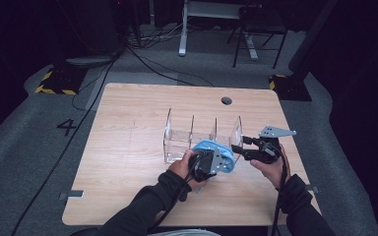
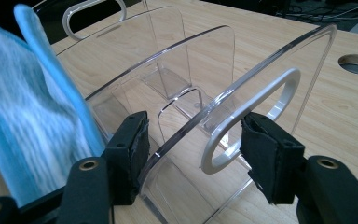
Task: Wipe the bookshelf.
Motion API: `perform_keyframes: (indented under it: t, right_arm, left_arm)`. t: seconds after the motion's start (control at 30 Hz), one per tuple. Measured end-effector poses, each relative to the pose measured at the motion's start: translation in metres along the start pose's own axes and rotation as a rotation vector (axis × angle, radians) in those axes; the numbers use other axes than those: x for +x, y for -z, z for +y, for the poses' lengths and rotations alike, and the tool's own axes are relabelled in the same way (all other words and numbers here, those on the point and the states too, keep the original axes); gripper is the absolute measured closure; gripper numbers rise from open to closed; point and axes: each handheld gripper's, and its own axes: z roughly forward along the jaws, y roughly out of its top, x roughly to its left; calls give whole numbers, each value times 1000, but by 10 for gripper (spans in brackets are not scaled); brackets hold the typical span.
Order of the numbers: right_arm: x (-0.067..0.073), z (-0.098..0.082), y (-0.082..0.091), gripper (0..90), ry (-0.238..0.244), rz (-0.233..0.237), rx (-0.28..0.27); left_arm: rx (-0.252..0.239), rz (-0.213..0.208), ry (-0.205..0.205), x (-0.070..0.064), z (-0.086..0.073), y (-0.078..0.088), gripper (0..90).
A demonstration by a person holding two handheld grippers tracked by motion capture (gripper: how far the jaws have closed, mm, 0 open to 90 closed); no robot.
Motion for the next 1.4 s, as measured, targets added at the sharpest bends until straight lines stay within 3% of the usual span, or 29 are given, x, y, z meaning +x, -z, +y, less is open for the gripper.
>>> perform_keyframes:
  t: [0.3,0.43,0.7,0.83,1.03,1.2,1.4]
  right_arm:
    - [0,1,0,420,3,-2,3]
    - [0,1,0,419,6,-4,4]
    - [0,1,0,418,9,-6,9]
    - [1,2,0,417,13,-8,11]
    - [1,2,-1,411,0,-7,12]
    - [1,2,-1,411,-5,-7,14]
    - [1,2,-1,412,-7,-8,15]
  left_arm:
    - [54,75,65,24,-40,44,766]
    - [66,126,133,37,-71,69,761]
    - [66,157,185,51,-96,90,757]
    - [68,152,189,57,-99,94,755]
    - [66,155,193,59,-91,86,756]
    - [52,140,165,53,-77,76,756]
    - [32,91,117,42,-52,58,756]
